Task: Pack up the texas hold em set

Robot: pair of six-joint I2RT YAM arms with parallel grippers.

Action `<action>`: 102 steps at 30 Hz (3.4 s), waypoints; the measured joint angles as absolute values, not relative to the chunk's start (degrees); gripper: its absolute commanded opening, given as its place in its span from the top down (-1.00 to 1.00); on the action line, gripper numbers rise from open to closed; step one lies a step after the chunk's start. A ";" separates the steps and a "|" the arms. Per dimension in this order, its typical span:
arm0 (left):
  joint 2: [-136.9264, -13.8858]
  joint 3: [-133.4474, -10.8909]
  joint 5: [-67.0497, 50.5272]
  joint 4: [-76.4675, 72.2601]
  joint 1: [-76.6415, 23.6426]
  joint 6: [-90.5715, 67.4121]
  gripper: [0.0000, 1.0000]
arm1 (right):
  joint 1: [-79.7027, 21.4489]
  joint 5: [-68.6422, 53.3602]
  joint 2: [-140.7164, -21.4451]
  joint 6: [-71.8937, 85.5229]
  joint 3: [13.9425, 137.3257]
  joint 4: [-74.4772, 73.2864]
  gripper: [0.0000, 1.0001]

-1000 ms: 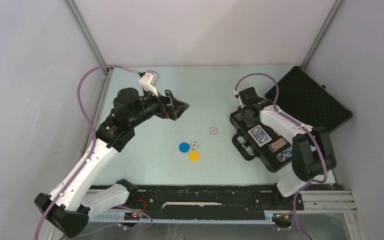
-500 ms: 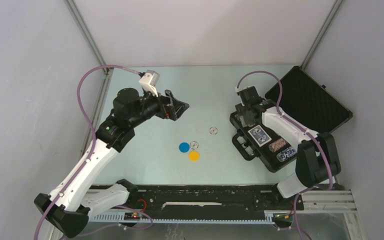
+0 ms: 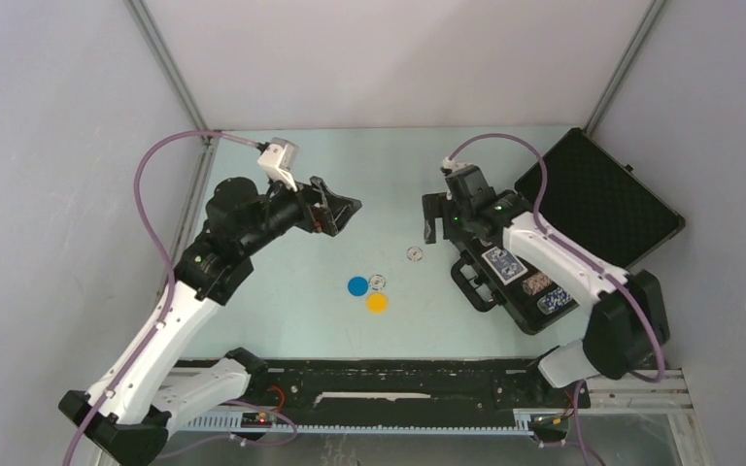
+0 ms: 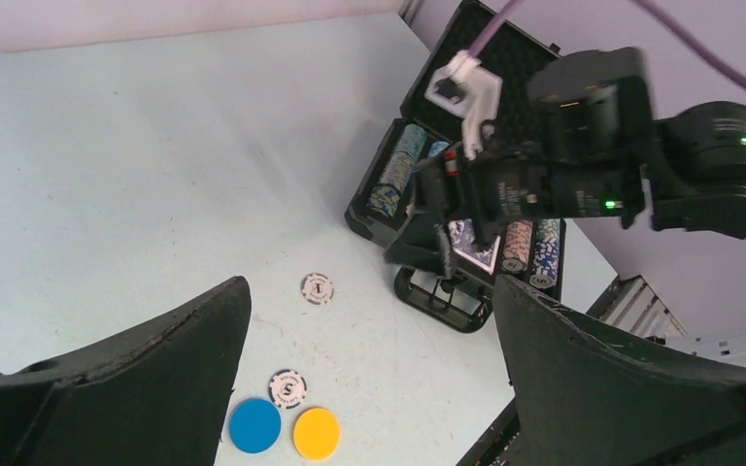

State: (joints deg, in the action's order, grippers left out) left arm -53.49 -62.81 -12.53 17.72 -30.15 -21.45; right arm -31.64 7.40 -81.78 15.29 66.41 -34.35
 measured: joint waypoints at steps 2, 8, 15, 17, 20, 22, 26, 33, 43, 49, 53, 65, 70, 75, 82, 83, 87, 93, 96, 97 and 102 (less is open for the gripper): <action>-52.75 -62.65 -12.08 17.72 -30.15 -21.45 -1.00 | -32.01 3.51 -85.52 18.00 67.90 -34.09 -0.99; -51.75 -62.54 -11.09 17.69 -30.15 -21.45 -1.00 | -36.73 -0.32 -98.89 21.17 72.93 -35.51 -0.93; -51.20 -62.52 -9.80 17.69 -30.15 -21.43 -1.00 | -39.38 0.73 -104.79 21.93 76.90 -37.15 -0.92; -51.20 -62.35 -9.56 17.61 -30.15 -21.43 -1.00 | -38.76 0.60 -105.23 22.41 77.76 -37.10 -0.90; -51.22 -61.73 -9.30 17.39 -30.15 -21.43 -1.00 | -37.45 0.71 -107.15 23.20 79.79 -37.10 -0.86; -51.29 -61.54 -9.13 17.39 -30.15 -21.43 -1.00 | -36.75 1.50 -108.90 23.57 81.03 -37.43 -0.85; -51.33 -61.54 -9.13 17.30 -30.15 -21.43 -1.00 | -35.94 2.70 -113.14 23.79 84.03 -38.70 -0.79; -51.33 -61.54 -9.13 17.30 -30.15 -21.43 -1.00 | -35.33 2.74 -117.62 23.97 86.87 -39.11 -0.63; -51.44 -61.54 -9.17 17.30 -30.22 -21.43 -1.00 | -35.48 4.10 -118.67 24.27 87.09 -40.32 -0.50; -51.86 -61.54 -9.17 17.32 -30.44 -21.43 -1.00 | -36.12 5.76 -119.85 24.36 88.82 -42.28 -0.41; -51.90 -61.54 -9.17 17.32 -30.55 -21.43 -1.00 | -36.36 6.00 -120.16 24.36 89.25 -42.72 -0.35; -52.03 -61.54 -9.17 17.32 -30.81 -21.43 -1.00 | -36.16 5.43 -120.99 24.18 90.52 -43.51 -0.05; -52.03 -61.54 -9.08 17.32 -30.85 -21.43 -1.00 | -36.16 5.54 -120.99 23.97 90.52 -43.48 -0.01; -52.03 -61.54 -6.52 17.82 -30.85 -21.43 -1.00 | -36.84 6.59 -120.14 22.98 89.36 -42.17 0.00; -52.03 -61.54 -0.30 20.01 -29.54 -21.93 -1.00 | -37.23 5.89 -114.43 21.65 82.81 -38.41 0.01; -52.03 -61.54 0.36 20.23 -28.84 -22.13 -1.00 | -37.23 5.69 -113.38 21.41 81.93 -37.71 0.00; -52.16 -61.54 2.07 20.36 -25.41 -23.81 -1.00 | -37.28 5.06 -108.53 20.21 78.30 -34.72 -0.01; -55.83 -60.62 -3.64 17.54 -19.33 -28.12 -1.00 | -38.59 5.50 -100.40 18.33 71.64 -30.28 -0.02; -61.95 -59.57 -11.88 13.17 -16.05 -32.25 -0.93 | -39.35 5.39 -95.92 17.47 68.03 -28.36 -0.02; -63.79 -58.92 -14.52 11.79 -15.33 -33.56 -0.91 | -39.48 5.26 -94.61 17.21 67.13 -27.90 -0.01; -75.44 -56.12 -29.87 4.78 -14.26 -42.17 -0.85 | -39.51 3.27 -87.61 15.68 62.92 -24.27 -0.04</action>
